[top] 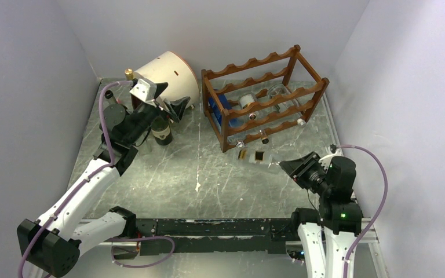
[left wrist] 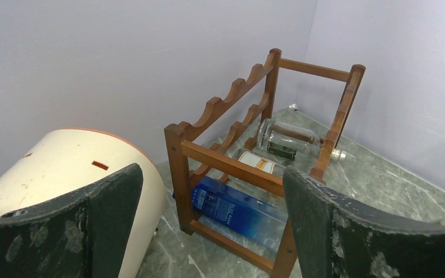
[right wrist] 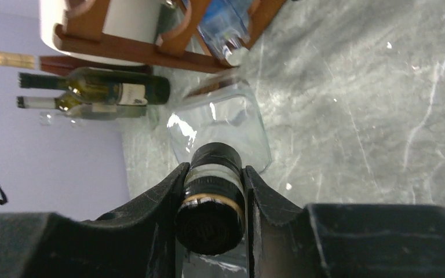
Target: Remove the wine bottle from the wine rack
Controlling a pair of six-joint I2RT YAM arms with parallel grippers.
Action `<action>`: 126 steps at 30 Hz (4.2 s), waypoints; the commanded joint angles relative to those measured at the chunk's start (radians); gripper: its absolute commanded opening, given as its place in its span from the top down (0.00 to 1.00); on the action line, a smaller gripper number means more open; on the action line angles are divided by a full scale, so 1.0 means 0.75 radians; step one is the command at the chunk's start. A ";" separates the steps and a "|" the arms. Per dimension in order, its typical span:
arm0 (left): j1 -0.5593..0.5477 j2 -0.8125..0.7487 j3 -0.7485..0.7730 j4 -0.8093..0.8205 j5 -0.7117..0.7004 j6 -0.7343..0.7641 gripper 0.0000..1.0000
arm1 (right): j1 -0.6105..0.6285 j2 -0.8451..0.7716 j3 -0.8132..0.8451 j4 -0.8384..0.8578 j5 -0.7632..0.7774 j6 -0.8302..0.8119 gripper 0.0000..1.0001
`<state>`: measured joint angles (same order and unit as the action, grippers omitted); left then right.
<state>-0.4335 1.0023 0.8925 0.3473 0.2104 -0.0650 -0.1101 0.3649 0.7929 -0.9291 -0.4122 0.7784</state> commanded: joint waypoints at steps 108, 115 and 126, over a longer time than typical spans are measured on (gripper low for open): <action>-0.609 -0.167 -0.401 0.054 -0.972 -0.176 0.93 | 0.945 0.661 0.220 0.794 0.170 -0.389 0.04; -0.449 -0.049 -0.465 0.358 -1.092 -0.089 0.93 | 0.945 0.641 0.206 0.768 0.200 -0.397 0.04; -0.323 0.150 -0.661 0.863 -1.050 0.057 0.93 | 0.945 0.593 0.168 0.720 0.238 -0.418 0.04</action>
<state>-0.6979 1.1168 0.4103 0.6476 -0.5743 -0.0608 0.6014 0.8349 0.9287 -0.3794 -0.2573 0.4892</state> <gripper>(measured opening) 0.697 0.959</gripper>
